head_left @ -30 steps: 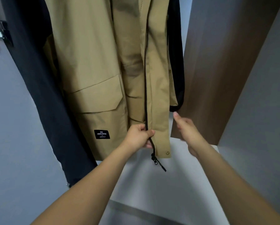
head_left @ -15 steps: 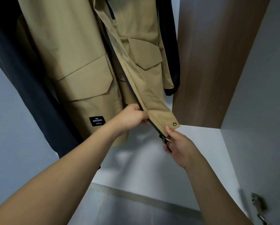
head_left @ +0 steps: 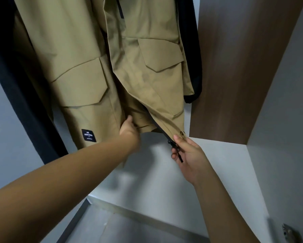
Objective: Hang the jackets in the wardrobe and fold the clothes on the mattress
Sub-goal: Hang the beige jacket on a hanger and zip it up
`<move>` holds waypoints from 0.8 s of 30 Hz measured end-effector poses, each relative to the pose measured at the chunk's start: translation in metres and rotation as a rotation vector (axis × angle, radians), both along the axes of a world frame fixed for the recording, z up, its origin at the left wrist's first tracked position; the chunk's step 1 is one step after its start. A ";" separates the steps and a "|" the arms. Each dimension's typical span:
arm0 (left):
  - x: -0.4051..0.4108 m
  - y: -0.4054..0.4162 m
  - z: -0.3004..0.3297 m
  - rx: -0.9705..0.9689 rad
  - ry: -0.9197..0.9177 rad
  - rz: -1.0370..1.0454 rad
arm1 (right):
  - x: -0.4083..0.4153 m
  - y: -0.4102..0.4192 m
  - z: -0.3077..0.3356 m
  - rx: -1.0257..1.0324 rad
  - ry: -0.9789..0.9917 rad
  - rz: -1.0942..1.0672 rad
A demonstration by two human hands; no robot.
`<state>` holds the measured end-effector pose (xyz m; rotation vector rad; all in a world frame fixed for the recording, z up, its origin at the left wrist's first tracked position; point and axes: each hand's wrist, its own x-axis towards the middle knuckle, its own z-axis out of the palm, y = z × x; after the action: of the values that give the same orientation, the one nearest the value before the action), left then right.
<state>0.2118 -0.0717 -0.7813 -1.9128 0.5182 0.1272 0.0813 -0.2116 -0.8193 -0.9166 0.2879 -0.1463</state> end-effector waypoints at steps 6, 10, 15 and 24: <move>-0.069 0.032 0.033 -0.677 -0.037 -0.714 | 0.003 -0.004 -0.005 0.123 0.030 0.007; -0.086 0.053 0.033 -1.249 0.060 -0.458 | 0.006 -0.003 -0.003 0.104 -0.013 0.027; -0.075 0.051 0.028 -1.440 0.085 -0.148 | 0.001 0.007 0.005 0.109 -0.094 0.142; -0.073 0.069 0.048 -1.653 0.496 0.030 | -0.016 0.012 0.025 -0.092 -0.082 0.308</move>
<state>0.1388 -0.0023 -0.7338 -3.5291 1.1199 0.2297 0.0658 -0.1997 -0.7948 -1.0324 0.0616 0.0880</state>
